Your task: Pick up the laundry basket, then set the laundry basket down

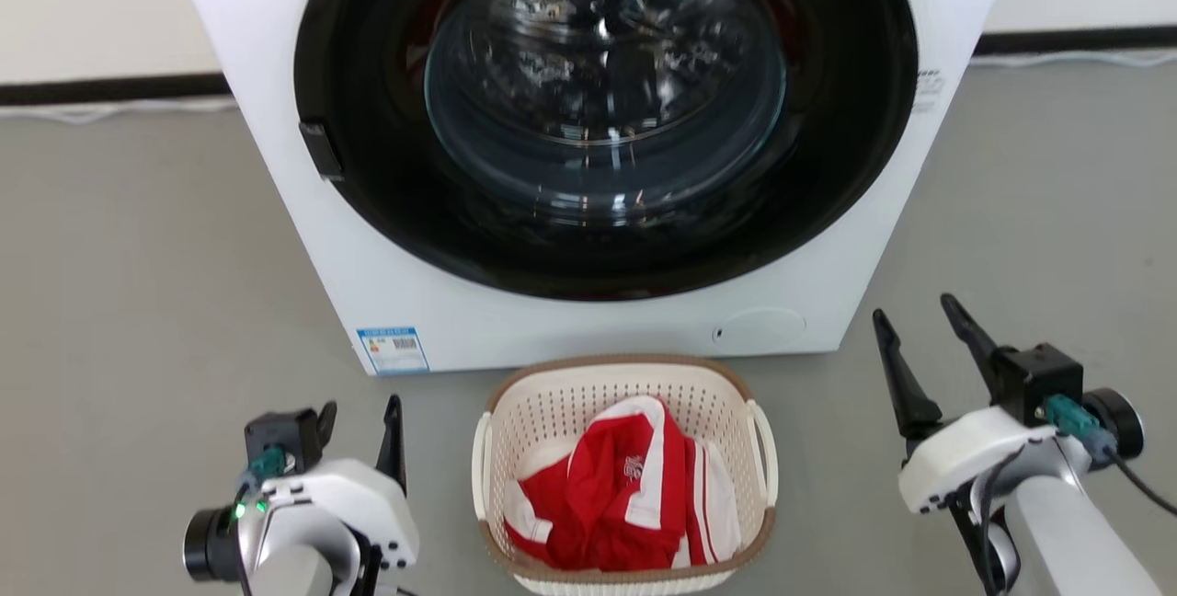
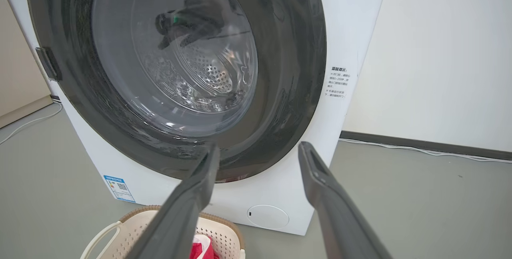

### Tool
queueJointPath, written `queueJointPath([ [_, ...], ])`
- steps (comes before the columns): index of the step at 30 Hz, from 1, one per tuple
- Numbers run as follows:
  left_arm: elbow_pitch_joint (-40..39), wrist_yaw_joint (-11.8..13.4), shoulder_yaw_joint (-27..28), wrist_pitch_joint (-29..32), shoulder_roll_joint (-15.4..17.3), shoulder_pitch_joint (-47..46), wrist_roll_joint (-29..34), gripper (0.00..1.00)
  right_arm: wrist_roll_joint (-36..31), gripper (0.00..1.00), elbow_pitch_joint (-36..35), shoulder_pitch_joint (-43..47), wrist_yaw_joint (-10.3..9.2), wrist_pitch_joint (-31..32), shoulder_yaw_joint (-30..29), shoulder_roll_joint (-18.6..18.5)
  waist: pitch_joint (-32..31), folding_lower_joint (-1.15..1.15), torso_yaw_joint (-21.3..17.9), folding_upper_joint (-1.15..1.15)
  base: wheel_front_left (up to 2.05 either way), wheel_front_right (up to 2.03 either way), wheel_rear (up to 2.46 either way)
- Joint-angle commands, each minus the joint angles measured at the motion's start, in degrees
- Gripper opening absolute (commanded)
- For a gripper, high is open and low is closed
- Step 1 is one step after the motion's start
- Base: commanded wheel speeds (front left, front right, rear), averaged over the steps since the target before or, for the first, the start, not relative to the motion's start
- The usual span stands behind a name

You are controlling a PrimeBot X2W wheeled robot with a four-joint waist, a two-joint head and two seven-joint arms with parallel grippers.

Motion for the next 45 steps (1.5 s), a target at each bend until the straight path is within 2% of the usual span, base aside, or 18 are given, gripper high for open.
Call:
queueJointPath([
  [1,-1.9,-0.2,2.2,-0.4,1.5,-0.2,1.1,1.00,-0.6,1.00,-2.1,0.4,0.35,-0.6,0.7,0.0,-1.5,0.00,-0.1,0.00,0.00,0.00,0.00],
  [6,-6.8,-0.1,5.0,-0.4,2.1,4.6,1.9,1.00,-1.4,1.00,-6.5,4.4,0.35,-0.6,-0.6,0.3,-3.7,0.00,-0.1,0.00,0.00,0.00,0.00],
  [24,-18.0,0.5,9.8,-0.4,2.6,15.1,5.1,1.00,-2.4,1.00,-14.4,13.7,0.35,-0.6,-3.0,1.0,-6.2,0.00,-0.3,0.00,0.00,0.00,0.00],
  [45,-22.8,0.6,13.4,-0.4,1.1,19.9,7.6,1.00,-2.6,1.00,-15.7,17.1,0.35,-0.6,-5.6,2.2,-7.0,0.00,-0.1,0.00,0.00,0.00,0.00],
])
